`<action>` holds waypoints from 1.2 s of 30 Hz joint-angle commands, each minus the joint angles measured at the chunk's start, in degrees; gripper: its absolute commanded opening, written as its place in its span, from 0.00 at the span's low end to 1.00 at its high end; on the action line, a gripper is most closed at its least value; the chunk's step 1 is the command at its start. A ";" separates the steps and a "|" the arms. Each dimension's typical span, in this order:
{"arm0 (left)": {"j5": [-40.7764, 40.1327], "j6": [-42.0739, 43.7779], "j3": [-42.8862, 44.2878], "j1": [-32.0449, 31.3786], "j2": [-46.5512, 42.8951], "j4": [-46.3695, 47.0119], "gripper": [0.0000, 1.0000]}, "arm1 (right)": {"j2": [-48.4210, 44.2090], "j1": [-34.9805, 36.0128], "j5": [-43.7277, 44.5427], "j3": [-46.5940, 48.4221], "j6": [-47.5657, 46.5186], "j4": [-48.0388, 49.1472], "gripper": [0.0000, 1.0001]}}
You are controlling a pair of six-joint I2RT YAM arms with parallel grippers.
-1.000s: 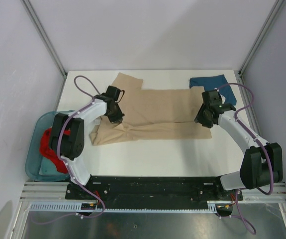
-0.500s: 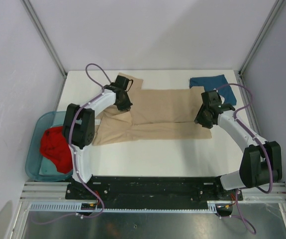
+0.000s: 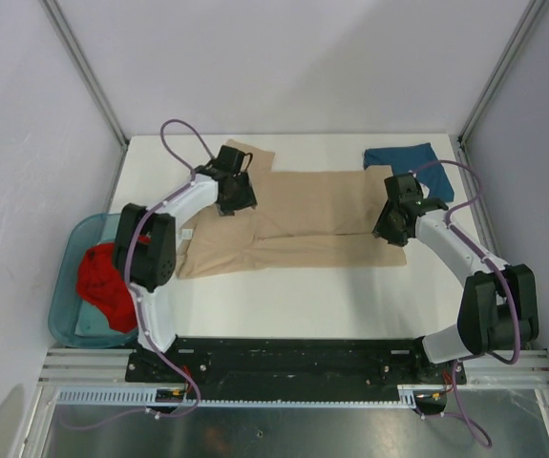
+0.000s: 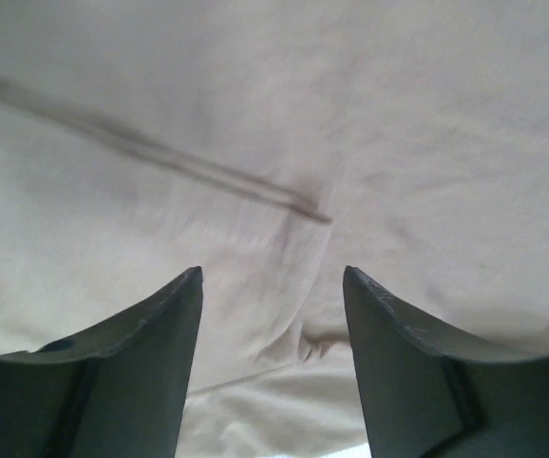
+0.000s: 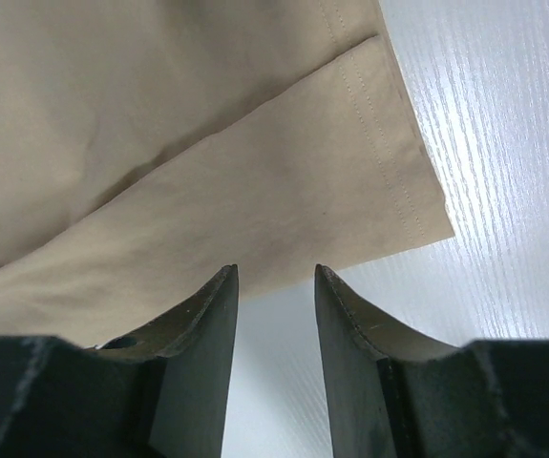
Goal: Fold and stack the t-shirts
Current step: Fold the flattened tshirt in 1/3 of the way
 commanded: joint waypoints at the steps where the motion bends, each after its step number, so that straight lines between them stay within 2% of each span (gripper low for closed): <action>1: -3.92 -3.16 -8.64 0.32 -12.90 0.60 0.62 | 0.80 0.26 1.74 0.09 -0.34 0.70 0.42; 6: -5.71 -8.61 -23.67 0.45 -24.71 0.58 0.48 | -1.50 -4.26 -0.30 -4.08 1.37 0.89 0.37; 13: -5.24 -13.05 -36.74 0.76 -37.47 0.22 0.39 | -6.10 -13.20 -2.98 -12.21 3.01 1.93 0.37; 21: -5.25 -14.71 -41.86 0.77 -43.18 -1.05 0.38 | -8.10 -19.63 -7.52 -17.88 3.65 6.90 0.38; 31: -5.09 -15.18 -44.36 0.78 -44.07 -1.34 0.38 | -13.77 -19.98 -8.73 -20.38 7.21 10.18 0.40; 36: -4.81 -15.18 -44.48 0.78 -44.02 -1.40 0.38 | -11.10 -19.77 -9.16 -20.72 7.89 12.67 0.41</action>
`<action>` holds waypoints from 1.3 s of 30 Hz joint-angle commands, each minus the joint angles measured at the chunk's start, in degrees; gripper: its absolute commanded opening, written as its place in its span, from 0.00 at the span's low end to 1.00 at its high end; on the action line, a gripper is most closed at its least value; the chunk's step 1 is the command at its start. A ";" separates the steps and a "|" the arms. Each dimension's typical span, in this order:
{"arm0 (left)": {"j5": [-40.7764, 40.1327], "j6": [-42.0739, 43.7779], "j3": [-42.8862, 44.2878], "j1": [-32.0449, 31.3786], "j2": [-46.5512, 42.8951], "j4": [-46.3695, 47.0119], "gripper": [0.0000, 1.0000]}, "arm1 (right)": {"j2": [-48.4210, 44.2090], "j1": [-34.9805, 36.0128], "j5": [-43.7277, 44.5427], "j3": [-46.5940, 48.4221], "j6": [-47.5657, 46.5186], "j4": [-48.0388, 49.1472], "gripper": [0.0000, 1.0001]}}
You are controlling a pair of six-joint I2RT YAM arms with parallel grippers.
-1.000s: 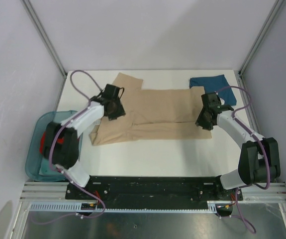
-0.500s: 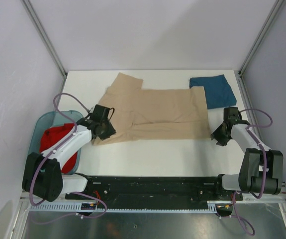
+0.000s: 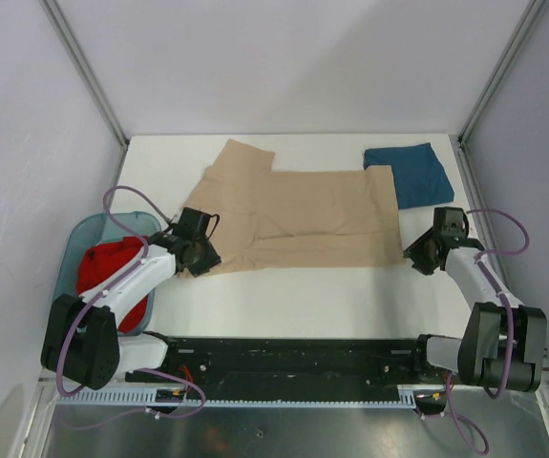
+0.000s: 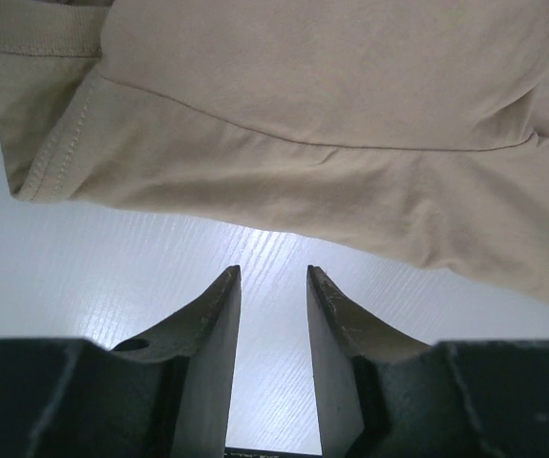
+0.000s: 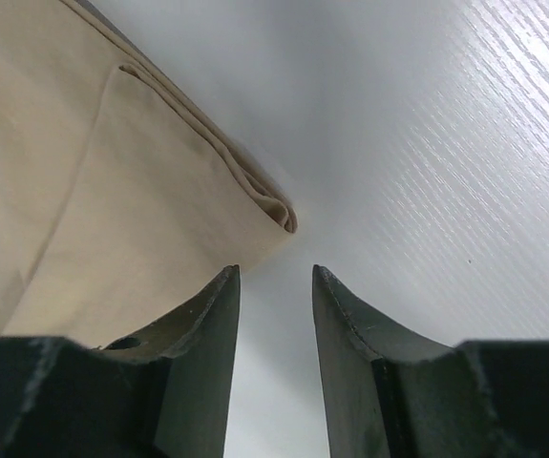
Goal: Fold and stack the t-shirts
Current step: Fold the flattened tshirt in 1/3 of the way
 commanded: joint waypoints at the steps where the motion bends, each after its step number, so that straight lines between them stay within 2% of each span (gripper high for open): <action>1: -0.63 -1.13 -0.13 0.28 -1.68 0.17 0.38 | 2.62 0.10 -0.46 -0.59 1.70 4.16 0.41; 10: -0.62 -0.43 -0.21 0.35 -1.94 0.01 0.37 | 10.53 0.46 -0.38 -0.60 1.45 6.71 0.42; 15: -0.81 -0.36 -0.33 0.59 -2.45 -0.23 0.37 | 11.97 0.23 0.51 -0.70 1.16 7.03 0.40; 18: -1.10 -0.78 -0.75 0.82 -2.61 -0.52 0.37 | 12.00 0.09 0.56 -0.60 1.20 7.32 0.32; 22: -2.22 -2.23 -1.62 1.20 -2.85 -1.18 0.36 | 12.28 0.29 0.32 -0.61 1.37 7.87 0.09; 24: -3.22 -3.15 -2.22 1.47 -3.15 -1.65 0.36 | 12.36 -0.14 0.89 -0.18 0.70 7.21 0.02; 31: -6.51 -6.55 -3.96 2.42 -2.37 -3.36 0.35 | 10.73 -6.63 2.62 1.22 -3.18 3.61 0.00; 39: -9.28 -9.69 -6.02 2.55 -2.12 -4.03 0.35 | 11.77 -7.76 1.73 1.34 -4.36 3.52 0.00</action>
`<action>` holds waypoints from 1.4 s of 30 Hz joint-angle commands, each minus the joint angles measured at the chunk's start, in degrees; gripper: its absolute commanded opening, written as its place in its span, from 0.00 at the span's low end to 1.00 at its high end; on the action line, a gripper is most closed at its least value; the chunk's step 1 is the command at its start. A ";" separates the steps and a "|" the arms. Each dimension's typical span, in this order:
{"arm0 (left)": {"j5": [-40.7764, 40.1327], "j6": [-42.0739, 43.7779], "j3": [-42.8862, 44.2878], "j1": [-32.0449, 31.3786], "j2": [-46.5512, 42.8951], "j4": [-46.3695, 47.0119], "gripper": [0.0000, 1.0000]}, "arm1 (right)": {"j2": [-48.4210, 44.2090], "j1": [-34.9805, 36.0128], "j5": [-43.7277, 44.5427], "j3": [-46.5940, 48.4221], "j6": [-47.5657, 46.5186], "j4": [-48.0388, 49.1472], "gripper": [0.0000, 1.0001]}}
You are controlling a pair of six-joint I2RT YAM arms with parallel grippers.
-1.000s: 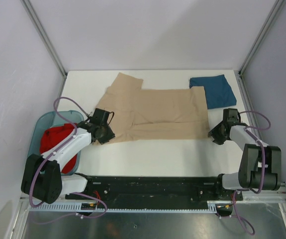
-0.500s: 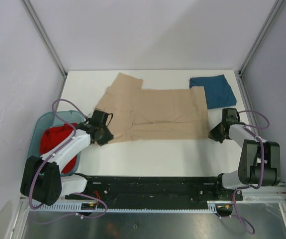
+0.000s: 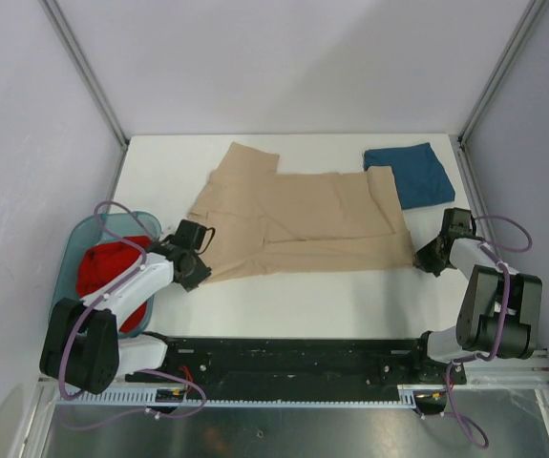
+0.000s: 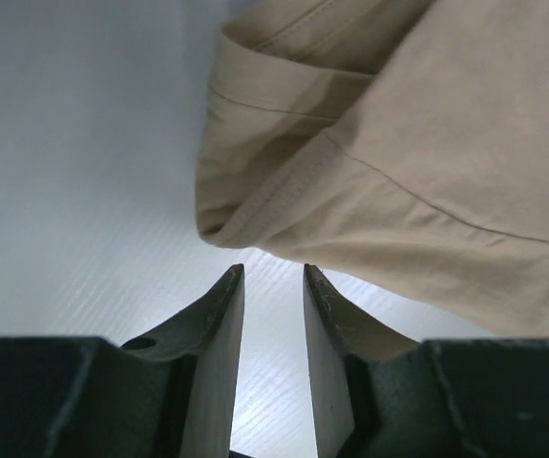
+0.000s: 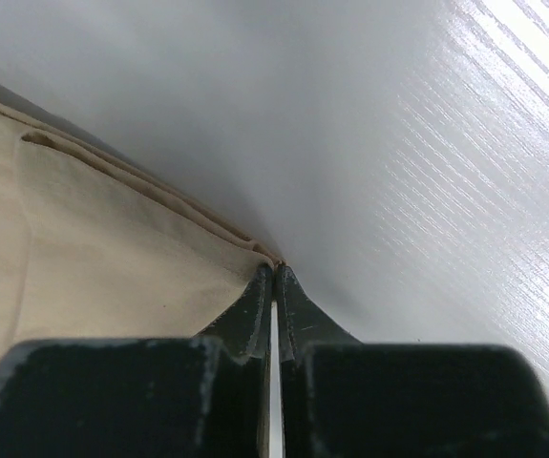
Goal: Fold and stack the t-shirts
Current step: Fold the flattened tshirt in 1/3 of the way
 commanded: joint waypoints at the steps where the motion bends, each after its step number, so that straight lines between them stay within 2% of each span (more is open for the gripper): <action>1: -4.39 -2.72 -0.82 0.37 -0.69 -0.72 0.35 | 0.52 -0.85 2.32 1.08 -2.27 -2.37 0.00; 15: -11.59 -1.88 1.06 0.49 4.76 -1.82 0.36 | 1.64 -1.03 0.80 1.51 -2.53 -1.89 0.00; 27: -16.19 1.55 6.83 1.63 6.03 -2.60 0.02 | 1.80 -2.07 1.29 2.22 -3.35 -3.58 0.00; 35: -19.88 -0.34 7.38 1.73 5.15 -7.60 0.00 | 1.49 -3.24 3.41 2.51 -2.57 -8.12 0.00; 42: -17.34 -5.55 4.48 1.67 3.05 -11.55 0.00 | 1.58 -3.62 5.00 2.73 0.60 -14.45 0.00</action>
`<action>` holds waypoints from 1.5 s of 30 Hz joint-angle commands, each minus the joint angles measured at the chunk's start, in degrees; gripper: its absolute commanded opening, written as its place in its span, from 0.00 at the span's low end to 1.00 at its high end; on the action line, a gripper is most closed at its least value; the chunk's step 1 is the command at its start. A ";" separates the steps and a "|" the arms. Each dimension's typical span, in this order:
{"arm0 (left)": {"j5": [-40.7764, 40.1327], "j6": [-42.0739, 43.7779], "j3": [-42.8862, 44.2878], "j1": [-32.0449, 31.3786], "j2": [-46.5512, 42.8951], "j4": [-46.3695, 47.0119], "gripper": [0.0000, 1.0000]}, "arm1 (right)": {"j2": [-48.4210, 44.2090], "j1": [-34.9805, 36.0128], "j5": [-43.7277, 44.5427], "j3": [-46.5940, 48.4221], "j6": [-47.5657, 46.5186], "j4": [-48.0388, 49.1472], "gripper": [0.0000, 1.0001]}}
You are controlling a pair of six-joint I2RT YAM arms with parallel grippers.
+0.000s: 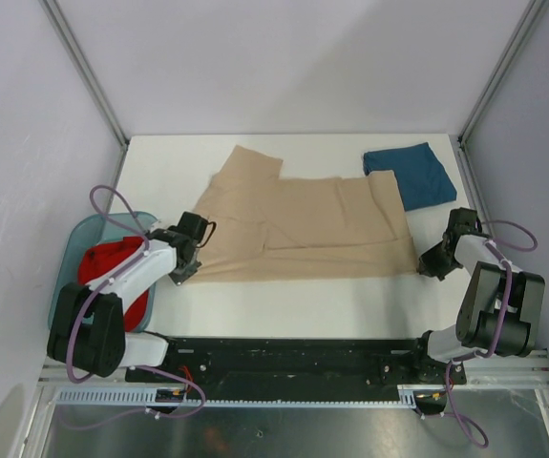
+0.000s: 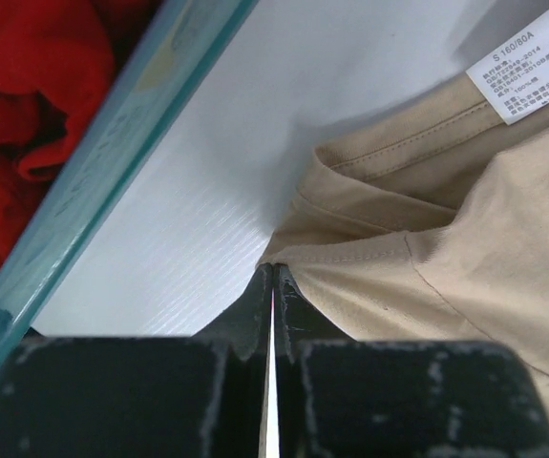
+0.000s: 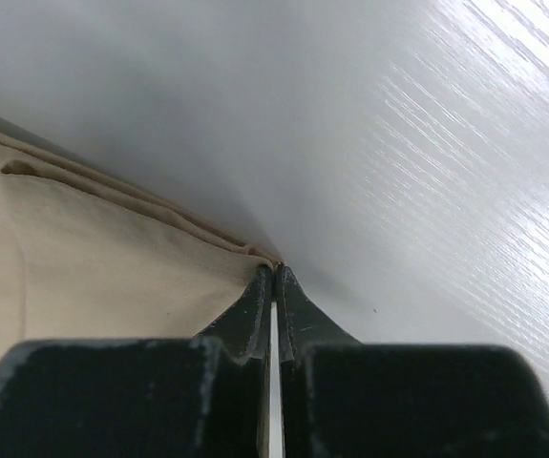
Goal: Fold and stack the t-shirts
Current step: Fold the flattened tshirt in 1/3 of the way
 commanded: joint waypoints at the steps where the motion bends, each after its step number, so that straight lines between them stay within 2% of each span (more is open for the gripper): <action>1: -2.50 -4.89 -1.66 0.48 -3.49 -4.78 0.00 | 0.44 -0.89 6.03 0.64 1.84 -9.37 0.00; 12: 1.36 -16.55 -6.43 0.46 -13.42 -14.23 0.00 | -4.08 -2.86 11.80 0.65 9.62 -24.02 0.00; 21: 3.68 -21.46 -10.38 0.50 -20.53 -18.38 0.00 | -6.38 -5.34 11.70 0.36 11.39 -31.22 0.00; 24: 4.42 -21.10 -11.34 0.36 -21.72 -18.45 0.06 | -6.94 -5.80 10.27 0.23 10.63 -32.03 0.20; 26: 5.58 -20.20 -11.01 0.37 -22.93 -18.42 0.19 | -7.74 -6.07 8.96 0.28 9.60 -31.93 0.36; 29: 6.38 -16.26 -8.14 0.21 -25.09 -18.22 0.46 | -9.54 -5.97 7.74 0.97 7.72 -30.95 0.55; 33: 4.96 -7.33 -0.68 -2.35 -26.47 -17.60 0.65 | -11.37 -2.23 7.69 4.72 5.47 -28.23 0.63; 38: 5.48 9.91 9.96 -3.45 -19.59 -8.79 0.68 | -11.02 7.33 7.39 10.83 3.52 -20.74 0.64; 42: 7.90 24.58 21.90 -3.17 -4.57 -0.02 0.67 | -7.23 13.45 7.10 14.94 2.60 -13.96 0.63; 45: 12.98 33.21 32.14 -1.70 8.49 5.16 0.63 | -3.21 15.51 5.64 17.04 1.46 -8.95 0.63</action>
